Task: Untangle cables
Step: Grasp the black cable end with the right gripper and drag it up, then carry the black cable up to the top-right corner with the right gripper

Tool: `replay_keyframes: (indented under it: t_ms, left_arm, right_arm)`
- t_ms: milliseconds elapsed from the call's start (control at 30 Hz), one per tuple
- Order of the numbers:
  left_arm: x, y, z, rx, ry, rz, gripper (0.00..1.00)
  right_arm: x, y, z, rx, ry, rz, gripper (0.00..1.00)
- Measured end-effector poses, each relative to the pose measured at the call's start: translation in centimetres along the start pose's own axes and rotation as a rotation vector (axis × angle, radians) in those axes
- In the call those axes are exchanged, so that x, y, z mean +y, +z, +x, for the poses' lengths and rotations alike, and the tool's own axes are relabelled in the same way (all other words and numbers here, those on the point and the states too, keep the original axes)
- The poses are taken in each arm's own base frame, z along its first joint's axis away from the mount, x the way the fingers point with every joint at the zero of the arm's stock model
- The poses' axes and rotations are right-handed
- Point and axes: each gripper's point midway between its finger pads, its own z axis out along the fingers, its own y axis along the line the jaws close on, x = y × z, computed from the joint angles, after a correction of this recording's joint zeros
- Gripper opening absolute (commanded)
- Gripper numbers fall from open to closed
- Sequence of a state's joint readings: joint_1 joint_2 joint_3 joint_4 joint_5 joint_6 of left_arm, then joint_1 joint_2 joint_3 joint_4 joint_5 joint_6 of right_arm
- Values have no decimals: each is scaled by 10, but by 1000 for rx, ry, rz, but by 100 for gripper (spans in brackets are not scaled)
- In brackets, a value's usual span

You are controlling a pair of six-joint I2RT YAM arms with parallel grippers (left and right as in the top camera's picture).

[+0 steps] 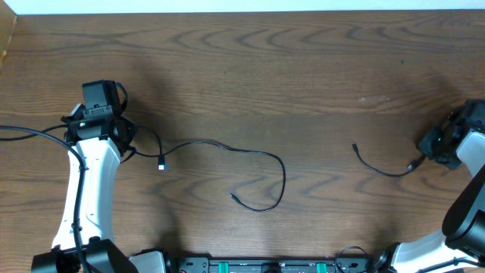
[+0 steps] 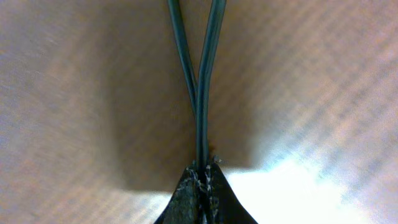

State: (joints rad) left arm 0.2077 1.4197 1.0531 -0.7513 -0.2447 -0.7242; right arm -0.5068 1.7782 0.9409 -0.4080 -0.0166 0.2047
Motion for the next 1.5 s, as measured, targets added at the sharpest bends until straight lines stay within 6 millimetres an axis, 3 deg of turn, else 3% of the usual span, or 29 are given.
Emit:
replay_keyframes:
  t_ms: [233,400,500,700,767,933,1067,1233,1333,1467,1500]
  left_arm:
    - [0,0,0,0,0,0,8]
    - [-1,0,-1,-3,-1,3,8]
    - [-1,0,-1,-3,-2,4,8]
    - [-1,0,-1,-5,-2,6,8]
    - [-1,0,-1,-5,-2,6,8]
    - [-2,0,-1,-5,-3,6,8]
    - [-2,0,-1,-6,-3,7,8]
    - [-2,0,-1,-5,-3,7,8]
    - [-2,0,-1,-4,-3,8,8]
    - [-2,0,-1,-4,-3,9,8]
    - [-2,0,-1,-4,-3,9,8]
  right_arm:
    - [34,7,-25,-94,6,-191,1]
    - [48,7,-52,-180,22,-262,1]
    - [56,-8,-89,-281,23,-284,1]
    - [59,-70,-183,-543,32,-244,1]
    - [50,-97,-215,-642,40,-175,1]
    - [20,-144,-258,-807,39,48,1]
    - [-9,-175,-274,-888,31,262,1]
    - [-40,-195,-275,-900,-21,517,2]
    - [-54,-199,-272,-875,-41,614,39]
    - [-72,-198,-265,-825,-50,685,99]
    - [-77,-198,-263,-813,-45,697,99]
